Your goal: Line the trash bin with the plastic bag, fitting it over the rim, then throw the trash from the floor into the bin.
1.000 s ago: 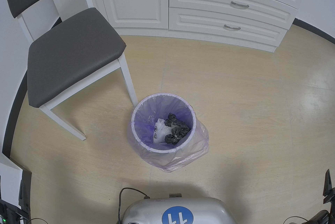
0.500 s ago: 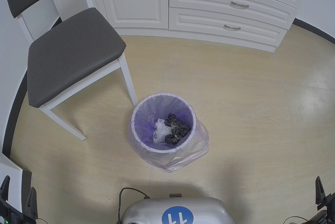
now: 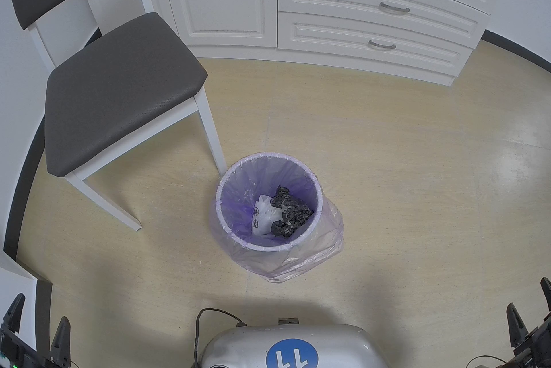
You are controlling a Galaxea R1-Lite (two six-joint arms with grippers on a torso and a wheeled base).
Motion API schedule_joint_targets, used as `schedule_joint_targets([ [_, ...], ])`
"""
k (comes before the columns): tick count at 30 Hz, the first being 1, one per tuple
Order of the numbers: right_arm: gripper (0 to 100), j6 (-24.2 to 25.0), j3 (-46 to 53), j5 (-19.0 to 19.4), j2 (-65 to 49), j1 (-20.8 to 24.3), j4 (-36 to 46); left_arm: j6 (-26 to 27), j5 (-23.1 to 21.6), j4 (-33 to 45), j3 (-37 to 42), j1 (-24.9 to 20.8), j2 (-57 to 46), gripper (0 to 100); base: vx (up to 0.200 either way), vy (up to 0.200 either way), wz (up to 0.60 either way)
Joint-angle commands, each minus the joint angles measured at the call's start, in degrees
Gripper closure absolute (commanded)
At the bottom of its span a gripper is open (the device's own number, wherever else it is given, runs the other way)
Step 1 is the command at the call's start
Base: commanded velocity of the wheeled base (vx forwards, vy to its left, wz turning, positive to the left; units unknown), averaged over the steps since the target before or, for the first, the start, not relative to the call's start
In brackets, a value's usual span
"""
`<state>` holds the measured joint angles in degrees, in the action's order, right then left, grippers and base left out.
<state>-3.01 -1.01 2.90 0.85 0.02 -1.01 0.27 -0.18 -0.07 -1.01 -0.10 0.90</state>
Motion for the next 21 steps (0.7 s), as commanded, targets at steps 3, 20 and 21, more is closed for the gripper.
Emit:
schedule_joint_targets([
  [3,0,2.0,0.7,-3.0,-0.9,0.0,1.2,0.6,-0.2,0.0,1.0,0.0,-0.8,0,0.000,0.000,0.00],
  [20,0,1.6,0.7,-2.8,-0.7,0.1,1.5,1.9,-1.1,0.0,1.0,0.0,-0.9,0,0.000,0.000,0.00],
  [21,0,2.7,0.7,-2.9,-0.8,0.1,1.5,1.5,-1.1,-0.1,1.0,0.0,-0.9,0,0.000,0.000,0.00],
])
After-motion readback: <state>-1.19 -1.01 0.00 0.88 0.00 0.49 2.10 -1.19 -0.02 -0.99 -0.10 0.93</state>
